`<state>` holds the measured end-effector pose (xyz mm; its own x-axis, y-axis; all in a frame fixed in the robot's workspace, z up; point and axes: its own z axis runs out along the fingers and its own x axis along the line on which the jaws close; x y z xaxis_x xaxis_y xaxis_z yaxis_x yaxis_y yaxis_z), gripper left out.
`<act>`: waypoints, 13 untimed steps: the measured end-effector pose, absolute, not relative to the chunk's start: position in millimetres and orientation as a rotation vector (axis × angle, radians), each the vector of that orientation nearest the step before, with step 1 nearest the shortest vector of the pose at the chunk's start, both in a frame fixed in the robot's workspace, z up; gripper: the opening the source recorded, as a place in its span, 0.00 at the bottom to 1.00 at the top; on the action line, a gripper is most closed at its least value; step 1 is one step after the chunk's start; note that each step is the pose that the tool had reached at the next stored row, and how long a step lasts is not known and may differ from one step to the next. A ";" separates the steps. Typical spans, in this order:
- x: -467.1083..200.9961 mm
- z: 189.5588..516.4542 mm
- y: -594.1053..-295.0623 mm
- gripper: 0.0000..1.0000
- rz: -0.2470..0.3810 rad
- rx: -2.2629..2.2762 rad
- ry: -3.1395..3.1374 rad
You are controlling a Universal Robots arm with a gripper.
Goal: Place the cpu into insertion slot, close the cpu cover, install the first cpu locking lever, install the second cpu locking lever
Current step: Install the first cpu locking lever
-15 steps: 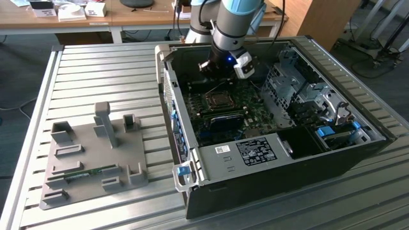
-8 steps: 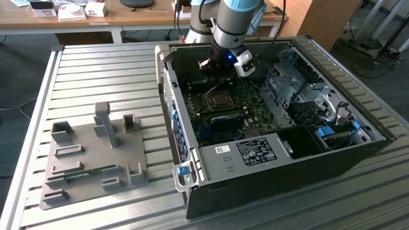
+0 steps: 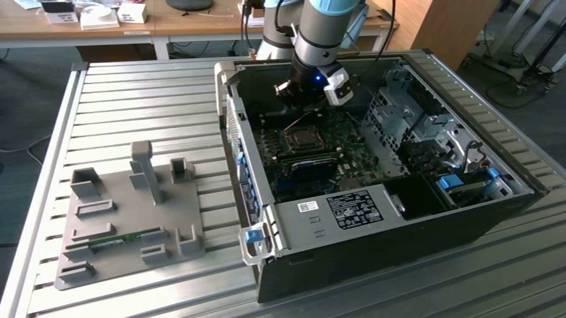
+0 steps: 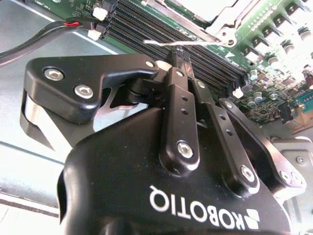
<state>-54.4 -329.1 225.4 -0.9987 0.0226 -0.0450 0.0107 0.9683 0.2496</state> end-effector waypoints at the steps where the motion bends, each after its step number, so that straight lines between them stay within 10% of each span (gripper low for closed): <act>1: -54.4 225.4 -329.5 0.11 0.389 0.026 3.070; 13: -53.6 224.5 -334.8 0.11 0.391 0.026 3.069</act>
